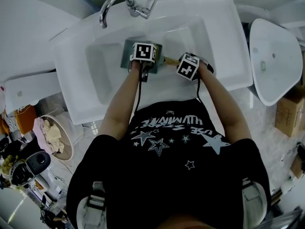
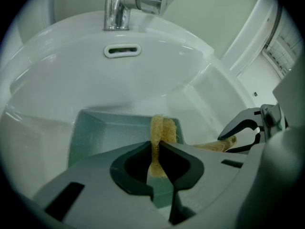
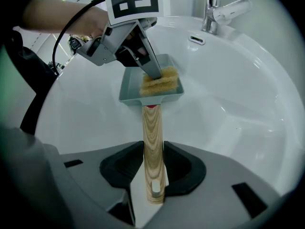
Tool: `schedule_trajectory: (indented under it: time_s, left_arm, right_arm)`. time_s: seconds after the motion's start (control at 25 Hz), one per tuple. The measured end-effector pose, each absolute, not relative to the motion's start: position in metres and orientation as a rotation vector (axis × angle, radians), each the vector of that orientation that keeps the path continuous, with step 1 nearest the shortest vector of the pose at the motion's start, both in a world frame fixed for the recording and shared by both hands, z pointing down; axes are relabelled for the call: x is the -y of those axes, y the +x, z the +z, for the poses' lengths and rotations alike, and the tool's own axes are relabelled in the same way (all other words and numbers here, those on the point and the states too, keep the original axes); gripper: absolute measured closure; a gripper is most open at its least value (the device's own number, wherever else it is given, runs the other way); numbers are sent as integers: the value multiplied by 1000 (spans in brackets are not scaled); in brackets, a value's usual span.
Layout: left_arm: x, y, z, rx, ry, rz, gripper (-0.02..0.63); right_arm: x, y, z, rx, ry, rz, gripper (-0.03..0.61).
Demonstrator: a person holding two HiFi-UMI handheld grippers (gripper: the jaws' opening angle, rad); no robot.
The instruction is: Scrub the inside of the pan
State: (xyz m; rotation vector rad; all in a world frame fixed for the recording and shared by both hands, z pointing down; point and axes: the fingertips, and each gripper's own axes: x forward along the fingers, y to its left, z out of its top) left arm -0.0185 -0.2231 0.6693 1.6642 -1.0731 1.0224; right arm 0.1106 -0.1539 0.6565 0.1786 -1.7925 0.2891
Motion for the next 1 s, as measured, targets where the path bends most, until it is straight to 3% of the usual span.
schedule_trajectory:
  time_s: [0.68,1.0]
  left_arm:
    - [207,-38,619,1122,1760,892,563]
    - [188,-61,602,1136,1815,836,563]
  right_arm:
    - [169,111,608,1830,410,233,440]
    - [163,86,573,1892,563,211,503]
